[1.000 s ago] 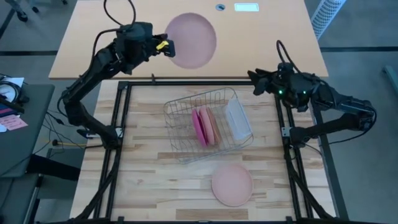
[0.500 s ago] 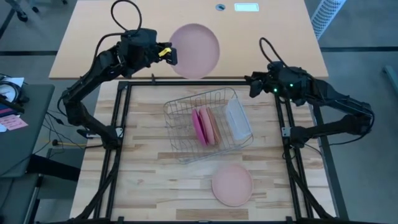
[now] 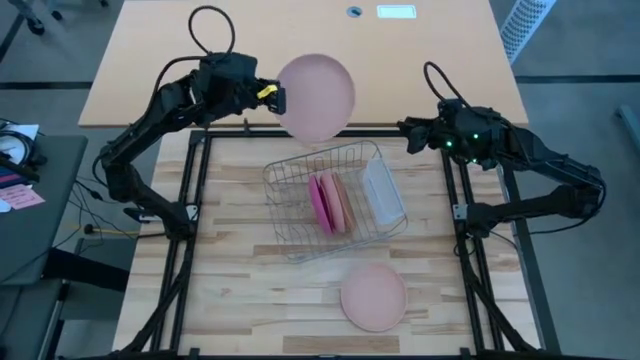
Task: Sort dishes
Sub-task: Put the top beige plate in the dish rack
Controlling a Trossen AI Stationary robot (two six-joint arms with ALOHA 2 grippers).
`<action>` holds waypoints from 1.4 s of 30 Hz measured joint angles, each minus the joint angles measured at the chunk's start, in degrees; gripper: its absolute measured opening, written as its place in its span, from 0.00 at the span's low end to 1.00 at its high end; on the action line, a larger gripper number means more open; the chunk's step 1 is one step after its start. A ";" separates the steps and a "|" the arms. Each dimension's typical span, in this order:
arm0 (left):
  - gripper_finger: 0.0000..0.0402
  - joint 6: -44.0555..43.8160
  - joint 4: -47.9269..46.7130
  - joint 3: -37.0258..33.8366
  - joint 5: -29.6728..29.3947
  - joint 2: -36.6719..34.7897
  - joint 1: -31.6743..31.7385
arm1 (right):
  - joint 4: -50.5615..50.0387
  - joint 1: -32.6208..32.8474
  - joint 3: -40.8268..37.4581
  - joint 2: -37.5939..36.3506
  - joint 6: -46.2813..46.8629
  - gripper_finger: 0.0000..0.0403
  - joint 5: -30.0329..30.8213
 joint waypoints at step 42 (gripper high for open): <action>0.00 -15.17 -7.82 -0.04 89.30 15.89 3.47 | -6.69 8.25 0.02 -0.98 7.18 0.62 -6.72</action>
